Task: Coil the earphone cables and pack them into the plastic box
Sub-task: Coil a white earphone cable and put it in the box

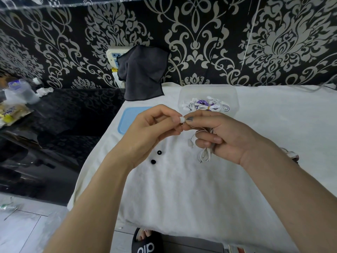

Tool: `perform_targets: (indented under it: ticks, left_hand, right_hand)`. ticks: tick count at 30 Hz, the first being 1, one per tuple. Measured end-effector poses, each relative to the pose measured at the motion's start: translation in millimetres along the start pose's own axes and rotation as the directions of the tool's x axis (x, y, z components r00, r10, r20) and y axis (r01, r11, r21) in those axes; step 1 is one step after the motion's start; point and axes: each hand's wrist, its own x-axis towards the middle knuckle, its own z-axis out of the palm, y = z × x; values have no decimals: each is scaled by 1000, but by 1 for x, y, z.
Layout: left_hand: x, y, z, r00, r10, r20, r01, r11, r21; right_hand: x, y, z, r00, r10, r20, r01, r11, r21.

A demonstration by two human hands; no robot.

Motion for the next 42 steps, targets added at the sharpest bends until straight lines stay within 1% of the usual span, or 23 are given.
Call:
perform_targets:
  ticks: [3, 6, 9, 11, 14, 18, 22, 26, 28, 30, 31, 33, 35, 39, 42]
  left_hand:
    - [0, 1, 1, 1000, 7, 0, -7, 1000, -27]
    - [-1, 0, 0, 998, 63, -11, -62, 997, 53]
    - [-3, 0, 2, 989, 140, -45, -133, 981, 140]
    - [-4, 1, 3, 982, 181, -63, -168, 971, 170]
    - [-5, 0, 1, 981, 188, -56, -175, 968, 180]
    - [-4, -1, -2, 989, 144, -43, -134, 975, 174]
    - [-3, -2, -3, 990, 131, -54, -121, 979, 167]
    - [-2, -2, -2, 991, 96, -99, -66, 960, 271]
    - [-3, -5, -1, 995, 6, -97, 27, 943, 332]
    - [-4, -9, 0, 993, -112, -29, 114, 899, 422]
    - [-5, -10, 1, 987, -159, 14, 136, 882, 452]
    - [-6, -10, 4, 976, -207, 70, 152, 873, 464]
    - [-6, -9, 6, 977, -204, 65, 153, 877, 456]
    - [-4, -7, 2, 987, -161, 3, 145, 897, 417]
    - [-3, -7, -1, 990, -124, -71, 142, 908, 394]
  right_hand:
    - [0, 0, 1, 1000, -6, 17, 5, 999, 42]
    - [-1, 1, 2, 1000, 10, 18, -11, 999, 52]
    - [0, 3, 3, 999, 31, 18, -33, 992, 119]
    - [0, 3, 4, 999, 39, 20, -42, 986, 162]
    - [0, 3, 5, 998, 57, 15, -59, 980, 189]
    - [2, 4, 3, 997, 76, 21, -79, 976, 204]
    - [1, 3, 5, 996, 77, 34, -83, 975, 206]
    - [1, 3, 7, 997, 73, 21, -76, 970, 231]
    - [4, 4, 6, 997, 71, -15, -64, 956, 286]
    - [7, 6, 4, 997, 71, -35, -55, 938, 342]
    - [8, 6, 5, 997, 68, -29, -53, 929, 366]
    - [9, 7, 6, 998, 58, -13, -47, 913, 404]
    - [10, 8, 6, 999, 42, -16, -32, 913, 406]
    - [13, 9, 3, 999, 9, -35, 5, 926, 377]
    - [14, 11, 4, 992, -29, -124, 57, 972, 229]
